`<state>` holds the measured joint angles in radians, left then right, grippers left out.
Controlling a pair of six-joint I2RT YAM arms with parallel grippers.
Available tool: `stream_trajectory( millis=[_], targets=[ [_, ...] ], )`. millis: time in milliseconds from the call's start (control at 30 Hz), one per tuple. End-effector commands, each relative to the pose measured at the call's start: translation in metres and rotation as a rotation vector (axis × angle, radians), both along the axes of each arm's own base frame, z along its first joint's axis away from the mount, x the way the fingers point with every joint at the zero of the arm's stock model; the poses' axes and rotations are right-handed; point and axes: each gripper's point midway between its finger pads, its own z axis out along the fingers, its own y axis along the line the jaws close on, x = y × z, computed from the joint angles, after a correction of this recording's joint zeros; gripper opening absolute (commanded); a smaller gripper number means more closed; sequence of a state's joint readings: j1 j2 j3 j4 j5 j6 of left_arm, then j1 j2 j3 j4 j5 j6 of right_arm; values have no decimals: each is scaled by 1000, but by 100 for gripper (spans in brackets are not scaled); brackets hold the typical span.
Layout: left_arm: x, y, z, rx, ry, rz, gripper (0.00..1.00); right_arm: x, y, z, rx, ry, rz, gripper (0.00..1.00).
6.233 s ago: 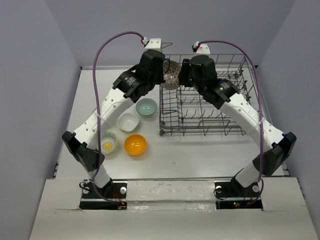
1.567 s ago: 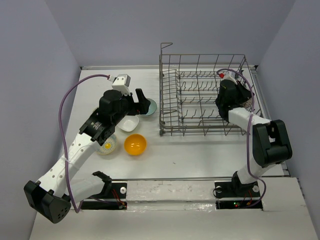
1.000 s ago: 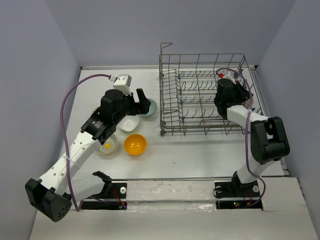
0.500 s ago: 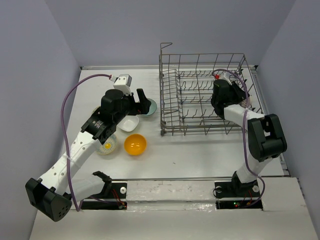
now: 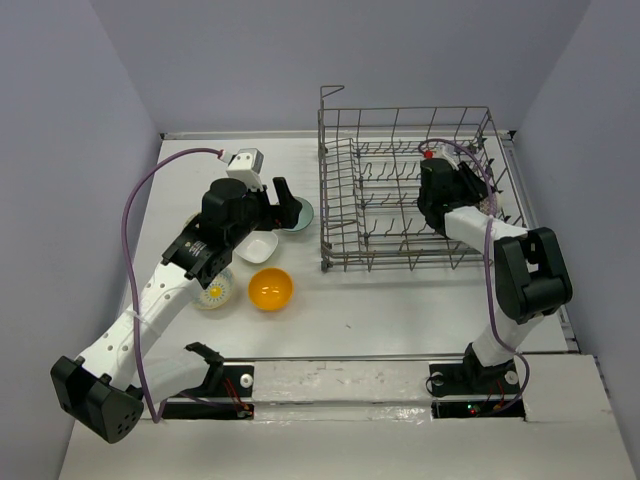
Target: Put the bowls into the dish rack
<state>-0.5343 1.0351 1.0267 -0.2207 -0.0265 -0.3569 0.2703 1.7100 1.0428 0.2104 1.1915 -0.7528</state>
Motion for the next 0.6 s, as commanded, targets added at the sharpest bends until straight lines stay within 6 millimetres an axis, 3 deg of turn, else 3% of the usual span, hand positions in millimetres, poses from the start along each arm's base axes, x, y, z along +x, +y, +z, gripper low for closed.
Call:
stream_trajectory(
  millis=[0, 567],
  targets=[
    [5, 0, 13, -26, -44, 1, 99, 12, 10, 22, 47, -102, -2, 38],
    [8, 3, 10, -24, -38, 12, 99, 20, 24, 6, 153, -43, 27, 42]
  ],
)
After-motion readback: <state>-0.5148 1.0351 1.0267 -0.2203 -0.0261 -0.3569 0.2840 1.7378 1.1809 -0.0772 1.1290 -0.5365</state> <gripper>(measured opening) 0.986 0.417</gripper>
